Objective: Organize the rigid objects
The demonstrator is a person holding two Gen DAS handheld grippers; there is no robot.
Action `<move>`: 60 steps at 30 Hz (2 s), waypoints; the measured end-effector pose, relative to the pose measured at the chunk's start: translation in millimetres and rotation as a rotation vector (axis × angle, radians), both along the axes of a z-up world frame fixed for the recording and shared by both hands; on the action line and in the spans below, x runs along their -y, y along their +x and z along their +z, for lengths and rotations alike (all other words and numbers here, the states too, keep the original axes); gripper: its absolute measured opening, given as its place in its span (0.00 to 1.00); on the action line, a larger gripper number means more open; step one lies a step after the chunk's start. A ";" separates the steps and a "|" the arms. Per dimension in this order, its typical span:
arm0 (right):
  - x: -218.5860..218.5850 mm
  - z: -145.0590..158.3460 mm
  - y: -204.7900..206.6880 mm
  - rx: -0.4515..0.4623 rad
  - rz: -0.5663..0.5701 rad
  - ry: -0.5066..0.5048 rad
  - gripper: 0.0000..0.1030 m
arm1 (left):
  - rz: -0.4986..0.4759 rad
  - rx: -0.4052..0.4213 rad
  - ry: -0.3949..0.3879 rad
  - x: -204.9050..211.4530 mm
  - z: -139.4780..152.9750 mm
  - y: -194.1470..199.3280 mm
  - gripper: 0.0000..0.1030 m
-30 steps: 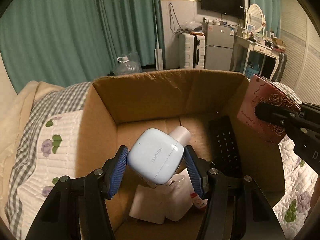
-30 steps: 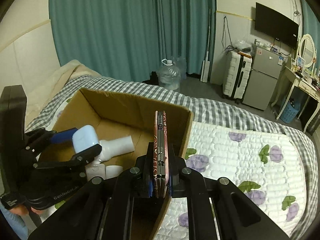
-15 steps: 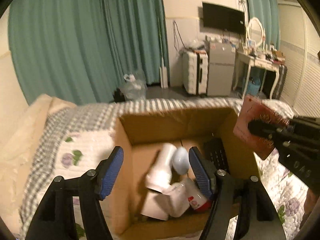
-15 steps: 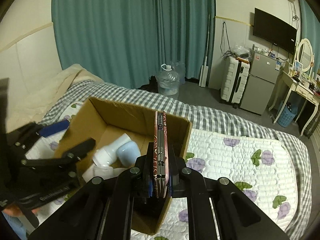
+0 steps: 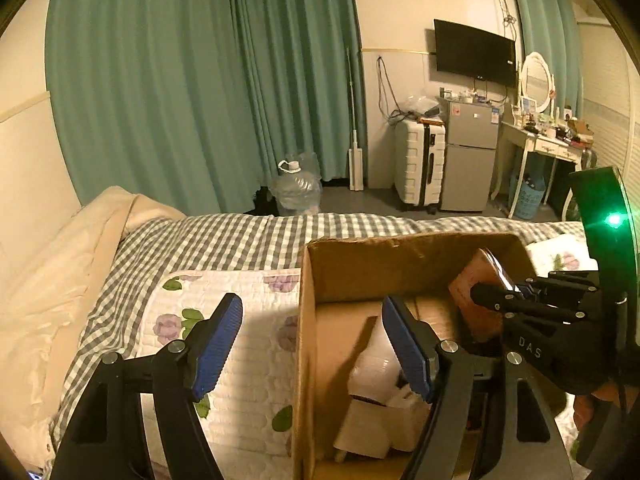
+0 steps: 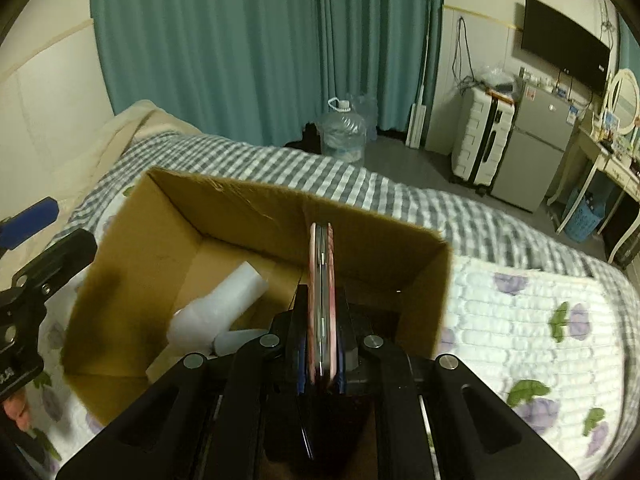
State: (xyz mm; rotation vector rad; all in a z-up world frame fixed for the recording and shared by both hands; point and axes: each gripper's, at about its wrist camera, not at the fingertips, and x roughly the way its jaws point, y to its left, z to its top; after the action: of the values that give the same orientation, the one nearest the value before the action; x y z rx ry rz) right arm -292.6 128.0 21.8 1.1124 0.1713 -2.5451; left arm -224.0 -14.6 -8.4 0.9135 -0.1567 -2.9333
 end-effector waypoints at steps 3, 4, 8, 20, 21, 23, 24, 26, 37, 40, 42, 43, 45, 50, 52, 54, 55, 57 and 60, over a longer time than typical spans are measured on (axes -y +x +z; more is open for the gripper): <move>3.5 -2.2 -2.7 -0.016 -0.009 0.012 0.26 | 0.003 -0.008 0.009 0.4 -3.5 -2.6 0.73; 3.3 -0.4 -2.3 -0.024 -0.016 0.007 0.46 | 0.003 -0.015 0.020 1.7 -3.6 -2.2 0.73; 0.2 14.3 5.6 -0.058 -0.033 -0.012 0.54 | 0.001 -0.037 0.045 4.6 3.4 5.3 0.73; -26.7 137.0 115.8 -0.288 -0.130 0.003 0.94 | -0.069 -0.196 0.087 -2.0 107.4 92.0 0.77; -29.8 149.2 129.3 -0.314 -0.136 0.003 0.97 | -0.072 -0.211 0.082 -2.9 115.5 99.5 0.77; -34.1 171.9 153.2 -0.363 -0.146 0.013 1.00 | -0.075 -0.250 0.073 -3.2 136.2 120.0 0.77; -35.5 181.4 164.2 -0.384 -0.149 0.017 1.00 | -0.071 -0.267 0.071 -2.6 144.7 129.0 0.77; -39.3 198.0 182.8 -0.416 -0.158 0.015 1.00 | -0.069 -0.296 0.071 -0.3 157.1 147.7 0.77; -47.0 198.9 248.7 -0.497 -0.209 -0.062 1.00 | -0.053 -0.348 0.009 7.8 143.9 202.2 0.77; -48.6 175.9 250.1 -0.503 -0.233 -0.068 1.00 | -0.047 -0.329 0.011 6.1 125.6 199.9 0.77; -46.3 152.7 248.8 -0.503 -0.254 -0.054 1.00 | -0.045 -0.312 0.023 7.3 104.3 197.2 0.77; -47.0 142.5 248.5 -0.502 -0.257 -0.051 1.00 | -0.047 -0.304 0.028 7.9 94.4 196.7 0.77; -44.7 114.2 239.6 -0.485 -0.264 -0.036 1.00 | -0.028 -0.284 0.025 7.6 74.3 195.9 0.77; -46.5 65.1 218.6 -0.407 -0.302 -0.001 1.00 | -0.020 -0.216 0.057 5.9 40.8 185.2 0.77; -47.6 60.6 217.7 -0.403 -0.304 0.006 1.00 | -0.026 -0.193 0.056 4.2 32.7 181.8 0.77; -49.2 58.6 217.6 -0.395 -0.305 -0.004 1.00 | -0.032 -0.173 0.053 1.6 26.9 178.2 0.77; -50.1 57.4 216.3 -0.391 -0.308 -0.010 1.00 | -0.032 -0.167 0.056 2.6 24.1 177.7 0.77; -51.0 56.4 216.9 -0.387 -0.309 -0.009 1.00 | -0.035 -0.151 0.068 2.7 21.4 177.4 0.77; -49.7 53.8 217.4 -0.387 -0.307 -0.007 1.00 | -0.031 -0.150 0.062 1.9 19.6 178.9 0.77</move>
State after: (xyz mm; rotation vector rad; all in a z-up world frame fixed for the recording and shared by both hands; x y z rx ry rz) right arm -75.1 177.7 75.6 0.6722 0.0937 -3.0141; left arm -45.1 -16.5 11.2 0.7004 -0.0735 -3.0360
